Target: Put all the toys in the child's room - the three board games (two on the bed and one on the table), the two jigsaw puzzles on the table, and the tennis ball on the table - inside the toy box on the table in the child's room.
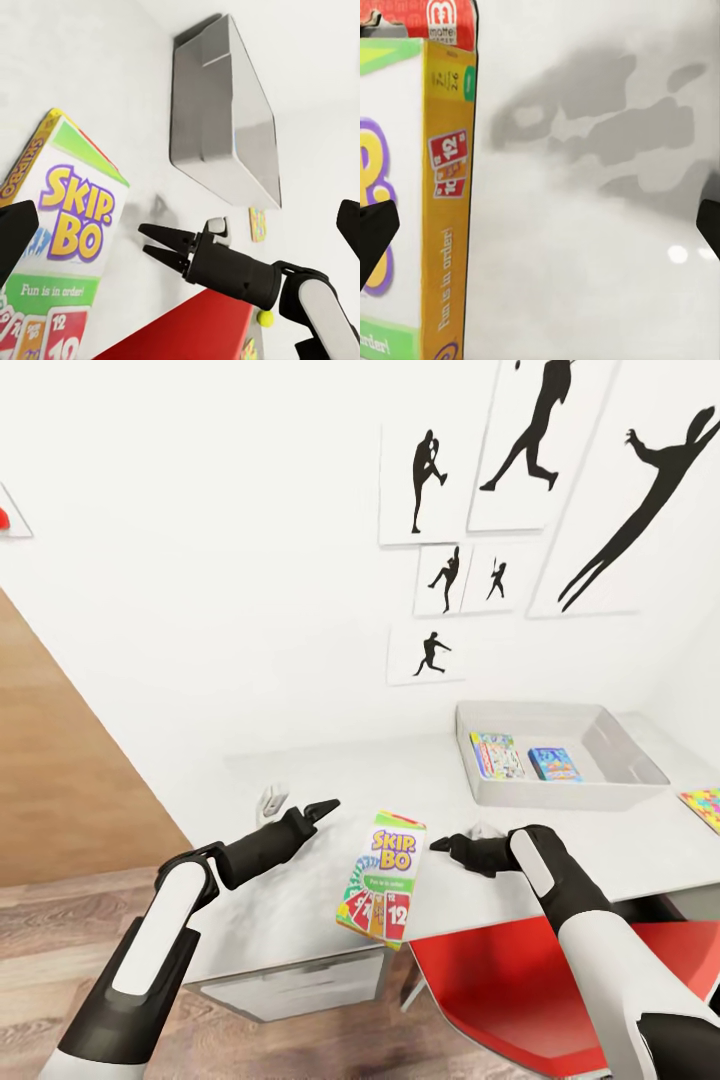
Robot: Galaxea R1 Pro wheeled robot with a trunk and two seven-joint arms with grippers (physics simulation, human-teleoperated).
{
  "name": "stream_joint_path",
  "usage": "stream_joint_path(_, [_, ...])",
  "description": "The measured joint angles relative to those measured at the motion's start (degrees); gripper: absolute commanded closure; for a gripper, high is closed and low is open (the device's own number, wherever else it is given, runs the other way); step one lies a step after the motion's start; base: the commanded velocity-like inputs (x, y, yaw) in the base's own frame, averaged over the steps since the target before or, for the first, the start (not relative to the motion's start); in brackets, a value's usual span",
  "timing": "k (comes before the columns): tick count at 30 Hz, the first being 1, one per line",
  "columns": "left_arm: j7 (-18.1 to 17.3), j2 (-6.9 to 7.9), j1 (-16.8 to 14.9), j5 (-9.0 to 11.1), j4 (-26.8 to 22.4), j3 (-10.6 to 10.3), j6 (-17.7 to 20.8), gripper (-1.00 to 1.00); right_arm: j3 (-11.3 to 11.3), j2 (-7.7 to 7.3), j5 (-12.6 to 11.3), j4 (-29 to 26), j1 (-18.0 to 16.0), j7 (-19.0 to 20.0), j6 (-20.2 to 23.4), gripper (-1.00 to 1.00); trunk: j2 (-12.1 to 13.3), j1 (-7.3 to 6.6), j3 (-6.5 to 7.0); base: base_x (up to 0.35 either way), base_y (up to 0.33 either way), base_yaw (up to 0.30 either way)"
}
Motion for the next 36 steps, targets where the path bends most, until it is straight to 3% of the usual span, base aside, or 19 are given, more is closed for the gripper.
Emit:
stream_joint_path(9, [0.0,-0.03,0.0,0.0,0.0,-0.1,0.0,-1.00,0.0,-0.01,0.6,0.1,0.0,0.5,0.1,-1.00,0.0,-0.17,-0.16,0.000,0.000,0.156])
stream_joint_path(24, [0.0,-0.06,0.0,-0.1,0.1,-0.1,0.0,-1.00,0.0,-0.03,-0.2,0.8,0.0,2.7,0.1,-1.00,0.0,-0.18,-0.20,0.000,0.000,0.273])
stream_joint_path(29, [0.0,-0.05,0.0,-0.1,0.1,-0.1,0.0,-1.00,0.0,-0.08,0.6,0.9,0.0,2.8,0.2,-1.00,0.0,-0.25,-0.20,0.000,0.000,0.252])
stream_joint_path(36, [0.0,-0.06,0.0,-0.1,0.1,-0.1,0.0,-1.00,0.0,-0.22,0.5,0.6,0.0,2.8,0.3,-1.00,0.0,-0.17,-0.20,0.000,0.000,0.105])
